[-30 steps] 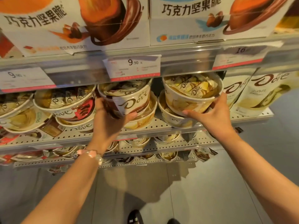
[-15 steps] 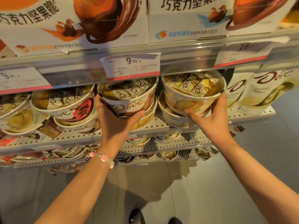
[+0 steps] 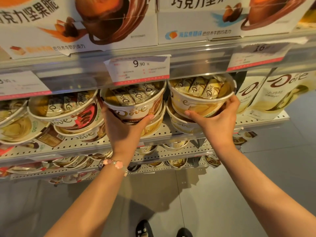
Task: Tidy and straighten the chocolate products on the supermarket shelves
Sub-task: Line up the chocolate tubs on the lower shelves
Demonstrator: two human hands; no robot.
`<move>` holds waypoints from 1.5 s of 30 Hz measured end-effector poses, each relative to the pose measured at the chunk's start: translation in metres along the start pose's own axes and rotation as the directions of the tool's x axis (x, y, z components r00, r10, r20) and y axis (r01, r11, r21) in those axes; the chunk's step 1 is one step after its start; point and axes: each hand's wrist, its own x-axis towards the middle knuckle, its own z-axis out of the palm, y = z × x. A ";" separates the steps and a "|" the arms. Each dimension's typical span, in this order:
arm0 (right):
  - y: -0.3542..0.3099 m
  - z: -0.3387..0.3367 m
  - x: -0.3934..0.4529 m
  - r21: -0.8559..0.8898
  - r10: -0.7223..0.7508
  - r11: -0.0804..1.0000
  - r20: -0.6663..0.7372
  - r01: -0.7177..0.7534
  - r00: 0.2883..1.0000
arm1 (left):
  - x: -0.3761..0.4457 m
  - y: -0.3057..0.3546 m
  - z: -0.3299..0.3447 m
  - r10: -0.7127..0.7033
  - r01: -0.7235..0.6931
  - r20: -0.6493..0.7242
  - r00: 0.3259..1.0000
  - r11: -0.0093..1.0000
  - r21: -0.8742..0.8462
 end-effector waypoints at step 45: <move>-0.014 -0.011 0.005 -0.133 0.055 0.990 0.129 -0.038 0.990 | 0.007 -0.002 -0.015 -0.020 0.018 0.058 0.998 0.999 0.029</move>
